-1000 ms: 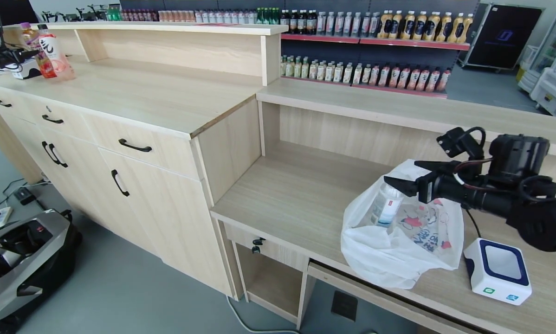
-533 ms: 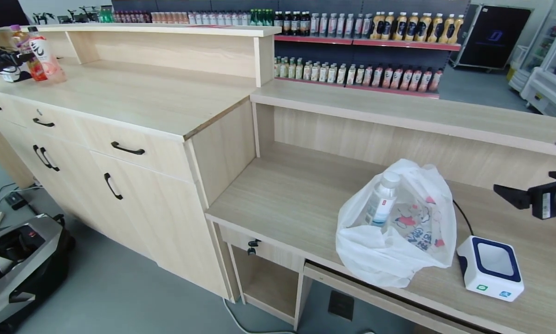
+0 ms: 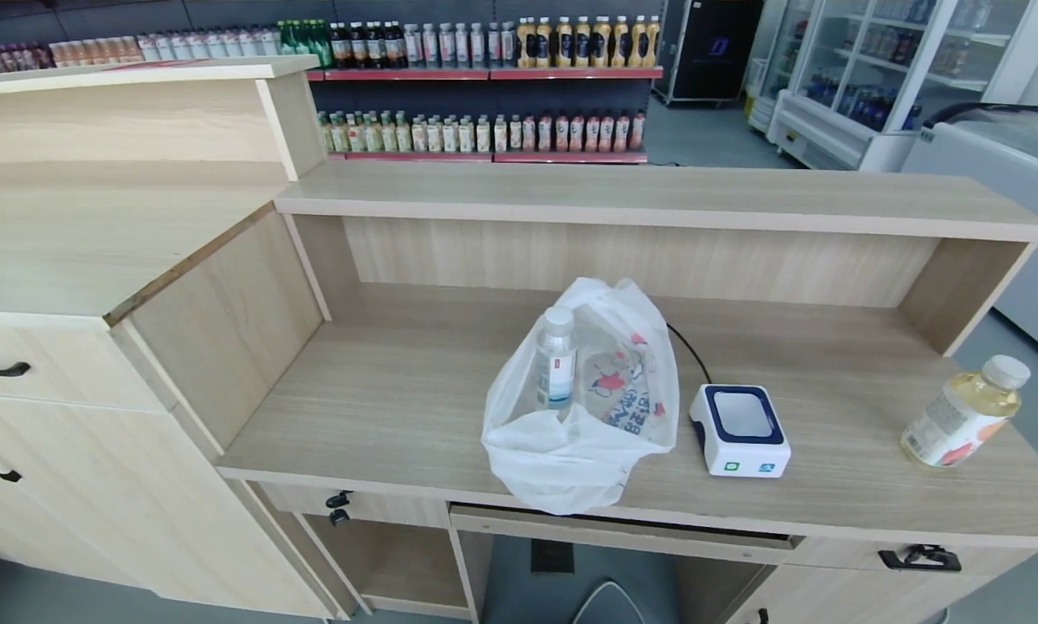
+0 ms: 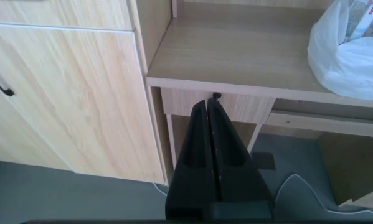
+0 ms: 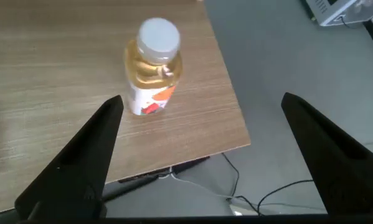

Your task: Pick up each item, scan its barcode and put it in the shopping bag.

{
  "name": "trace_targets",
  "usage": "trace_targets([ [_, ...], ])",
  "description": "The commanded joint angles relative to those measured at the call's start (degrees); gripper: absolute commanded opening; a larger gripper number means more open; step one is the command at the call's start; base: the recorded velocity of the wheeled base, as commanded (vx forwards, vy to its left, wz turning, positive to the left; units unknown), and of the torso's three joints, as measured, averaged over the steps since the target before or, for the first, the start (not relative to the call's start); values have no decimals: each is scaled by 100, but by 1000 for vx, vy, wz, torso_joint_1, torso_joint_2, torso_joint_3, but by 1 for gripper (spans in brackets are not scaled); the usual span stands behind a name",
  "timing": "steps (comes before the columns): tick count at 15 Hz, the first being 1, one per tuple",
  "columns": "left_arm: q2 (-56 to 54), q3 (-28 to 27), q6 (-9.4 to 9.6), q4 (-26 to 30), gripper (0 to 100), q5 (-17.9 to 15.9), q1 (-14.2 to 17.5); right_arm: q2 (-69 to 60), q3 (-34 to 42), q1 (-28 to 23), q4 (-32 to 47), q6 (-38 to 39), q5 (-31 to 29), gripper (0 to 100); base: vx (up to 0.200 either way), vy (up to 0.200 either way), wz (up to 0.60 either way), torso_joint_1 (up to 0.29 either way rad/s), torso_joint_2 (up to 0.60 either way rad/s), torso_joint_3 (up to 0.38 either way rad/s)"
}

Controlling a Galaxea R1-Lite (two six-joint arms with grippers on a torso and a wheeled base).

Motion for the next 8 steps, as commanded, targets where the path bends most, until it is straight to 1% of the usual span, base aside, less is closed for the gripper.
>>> trace_targets([
  [1,0,0,6,0,0,4,2,802,109,-317,-486,-47,735,100,0,0,0,0,0,0],
  [2,0,0,-2,0,0,4,2,1074,118,-388,-759,-223,849,100,0,0,0,0,0,0],
  [3,0,0,6,0,0,4,2,1250,153,-423,-1040,-232,920,100,0,0,0,0,0,0],
  [4,0,0,6,0,0,4,2,1417,153,-484,-1216,-232,1183,100,0,0,0,0,0,0],
  [5,0,0,-2,0,0,4,2,1628,144,-607,-1339,-267,1579,100,0,0,0,0,0,0],
  [6,0,0,6,0,0,4,2,1909,74,-669,-1400,-451,1851,100,0,0,0,0,0,0],
  [8,0,0,6,0,0,4,2,2147,4,-739,-1488,-636,1886,100,0,0,0,0,0,0],
])
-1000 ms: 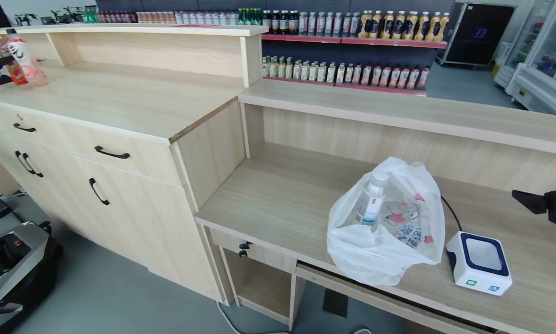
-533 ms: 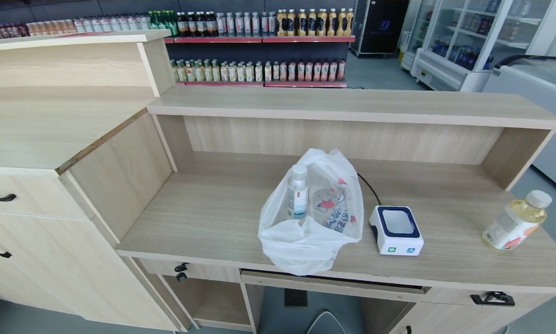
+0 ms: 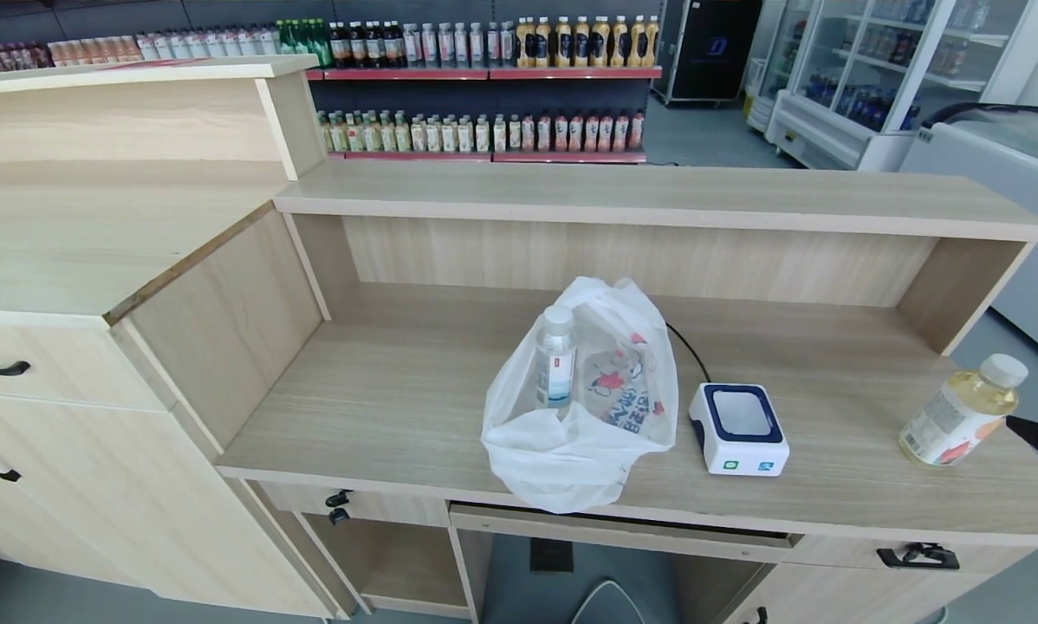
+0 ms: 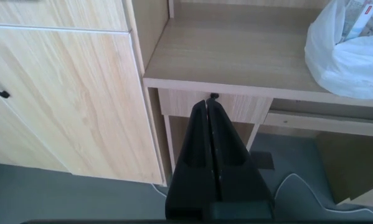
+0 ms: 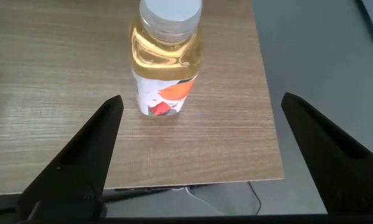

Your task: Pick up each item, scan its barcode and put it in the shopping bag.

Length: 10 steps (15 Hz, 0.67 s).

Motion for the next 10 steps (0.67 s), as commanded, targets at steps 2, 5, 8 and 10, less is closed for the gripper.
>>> trace_targets([
  [2,0,0,6,-2,0,2,6,820,-22,-101,-752,-36,148,100,0,0,0,0,0,0],
  [5,0,0,-2,-2,0,2,6,1224,-128,-84,-963,-54,464,100,0,0,0,0,0,0],
  [8,0,0,6,-2,0,2,6,1549,-286,83,-1016,52,684,100,0,0,0,0,0,0],
  [10,0,0,-2,-2,0,2,6,1760,-347,329,-1332,623,728,100,0,0,0,0,0,0],
])
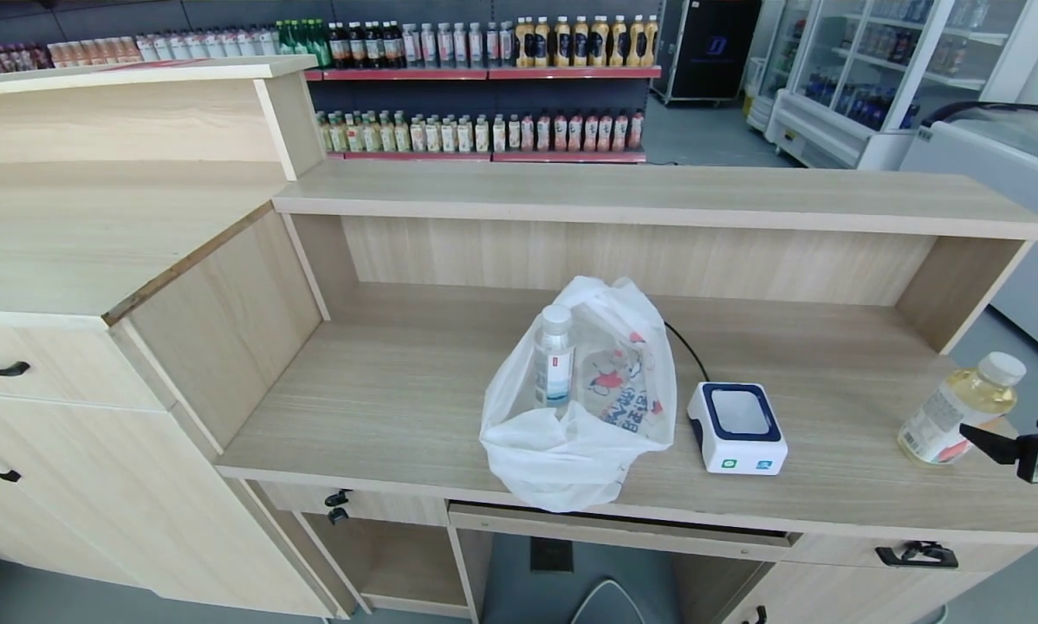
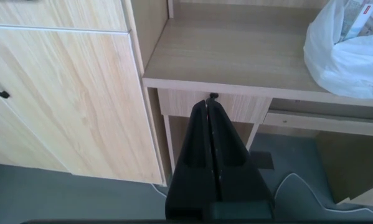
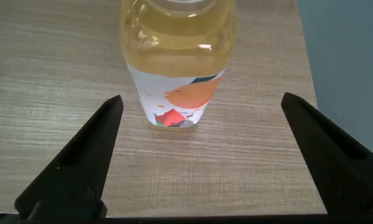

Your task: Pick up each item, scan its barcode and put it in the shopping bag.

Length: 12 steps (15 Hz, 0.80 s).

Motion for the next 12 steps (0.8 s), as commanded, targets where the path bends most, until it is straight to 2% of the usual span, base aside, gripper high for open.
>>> trace_targets([
  [1,0,0,-2,0,0,4,0,362,-97,243,-145,278,5,100,0,0,0,0,0,0],
  [8,0,0,-2,0,0,4,0,819,-457,876,-400,287,-13,100,0,0,0,0,0,0],
  [12,0,0,-2,0,0,4,0,942,-527,990,-672,234,-48,100,0,0,0,0,0,0],
])
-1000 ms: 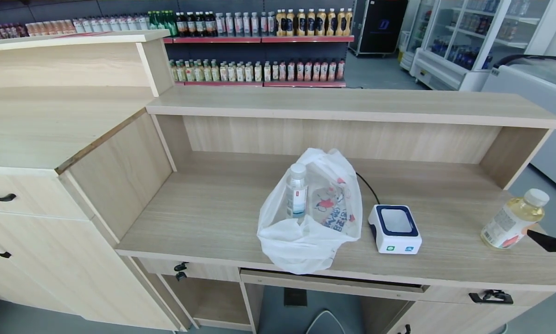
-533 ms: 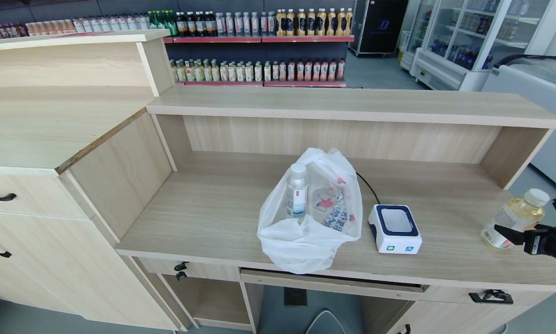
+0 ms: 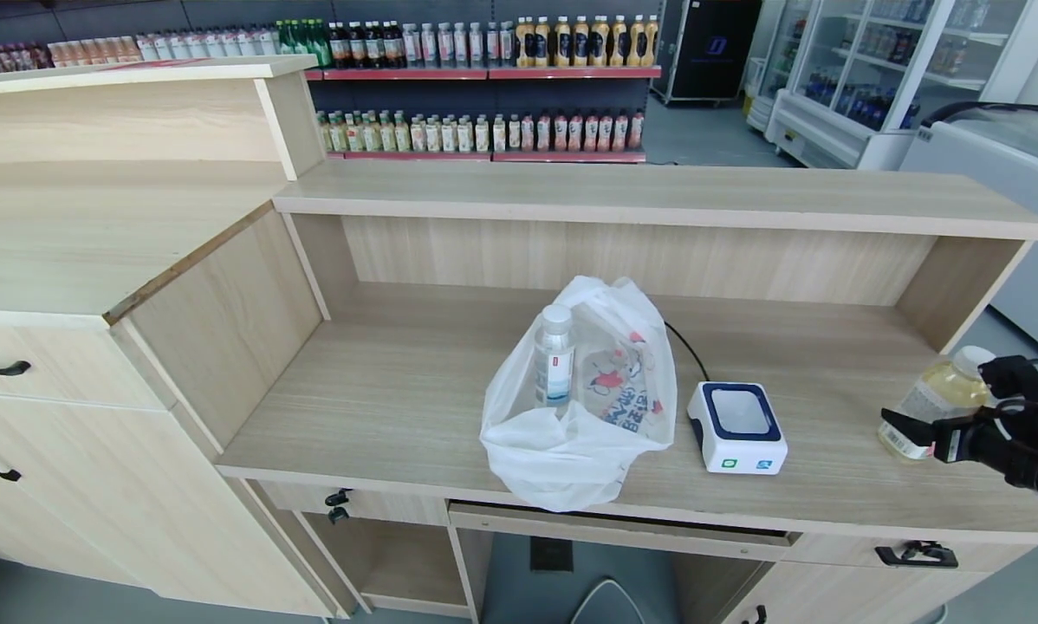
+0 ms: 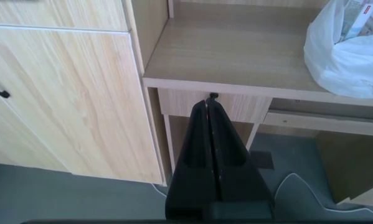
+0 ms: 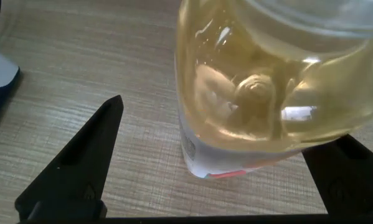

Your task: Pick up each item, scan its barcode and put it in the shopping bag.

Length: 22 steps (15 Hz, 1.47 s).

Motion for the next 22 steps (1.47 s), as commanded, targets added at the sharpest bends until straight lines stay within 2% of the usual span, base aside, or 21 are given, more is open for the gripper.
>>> trace_targets([
  [1,0,0,6,0,0,2,2,80,-73,37,-57,-5,1,100,0,0,0,0,0,0],
  [12,0,0,6,0,0,2,2,405,-565,397,-57,-40,1,100,0,0,0,0,0,0],
  [13,0,0,-2,0,0,2,2,423,-627,415,-57,-49,1,0,0,0,0,0,0,0],
  [18,0,0,6,0,0,2,2,572,-1031,485,-31,-84,1,0,0,0,0,0,0,0],
  [22,0,0,-2,0,0,2,2,608,-1075,582,-48,-225,1,0,0,0,0,0,0,0],
])
